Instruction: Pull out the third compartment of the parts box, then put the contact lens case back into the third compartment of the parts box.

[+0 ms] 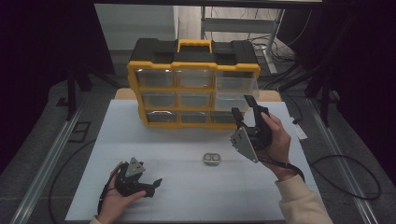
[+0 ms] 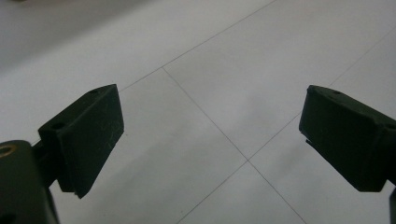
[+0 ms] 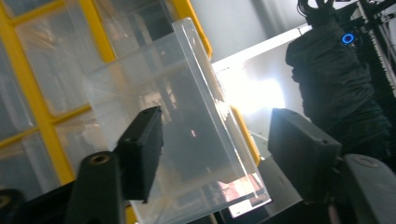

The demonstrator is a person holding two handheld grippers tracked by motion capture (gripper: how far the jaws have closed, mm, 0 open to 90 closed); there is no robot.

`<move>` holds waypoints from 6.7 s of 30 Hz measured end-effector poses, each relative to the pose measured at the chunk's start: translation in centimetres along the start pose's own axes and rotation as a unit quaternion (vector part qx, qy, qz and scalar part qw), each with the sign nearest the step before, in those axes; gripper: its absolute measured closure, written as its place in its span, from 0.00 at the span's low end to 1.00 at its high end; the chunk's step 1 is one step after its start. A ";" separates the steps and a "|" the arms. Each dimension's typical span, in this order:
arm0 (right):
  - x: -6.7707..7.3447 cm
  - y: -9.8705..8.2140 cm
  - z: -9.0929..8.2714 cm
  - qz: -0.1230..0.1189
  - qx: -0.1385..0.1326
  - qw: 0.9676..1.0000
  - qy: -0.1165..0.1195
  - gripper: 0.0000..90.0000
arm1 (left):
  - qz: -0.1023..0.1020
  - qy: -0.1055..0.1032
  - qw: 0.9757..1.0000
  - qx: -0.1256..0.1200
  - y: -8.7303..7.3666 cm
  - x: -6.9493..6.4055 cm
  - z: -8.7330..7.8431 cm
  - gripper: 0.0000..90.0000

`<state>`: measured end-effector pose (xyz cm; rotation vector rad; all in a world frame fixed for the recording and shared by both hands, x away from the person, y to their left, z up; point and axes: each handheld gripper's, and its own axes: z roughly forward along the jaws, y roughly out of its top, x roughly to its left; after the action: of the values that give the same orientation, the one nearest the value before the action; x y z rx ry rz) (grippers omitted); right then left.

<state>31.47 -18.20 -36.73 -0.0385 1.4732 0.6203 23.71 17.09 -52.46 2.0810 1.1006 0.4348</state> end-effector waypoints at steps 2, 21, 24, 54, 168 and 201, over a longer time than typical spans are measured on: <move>0.0 0.0 -0.2 0.013 0.004 1.000 0.011 0.30 | 0.000 0.000 1.000 0.000 0.0 0.0 0.0 0.08; 1.9 -0.7 -1.6 0.100 0.015 0.990 0.098 0.16 | 0.000 0.001 1.000 0.001 0.1 0.0 0.0 0.08; 2.2 -0.8 -1.8 0.111 0.013 0.987 0.115 0.18 | -0.001 0.001 1.000 -0.001 0.1 0.1 -0.1 0.08; 3.7 -3.3 -1.6 0.309 0.034 0.917 0.248 0.22 | -0.002 -0.001 1.000 -0.013 0.0 0.4 -0.1 0.08; 9.4 -4.5 1.8 0.356 0.119 0.799 0.470 0.22 | 0.008 0.000 1.000 -0.013 0.2 -0.2 0.0 0.08; 13.0 -4.4 5.0 0.295 0.168 0.758 0.557 0.22 | 0.010 -0.001 1.000 -0.010 0.2 -0.2 0.1 0.08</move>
<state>37.48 -15.28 -49.68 0.4306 2.8107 0.8838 23.81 16.83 -52.36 2.0763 1.0717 0.4520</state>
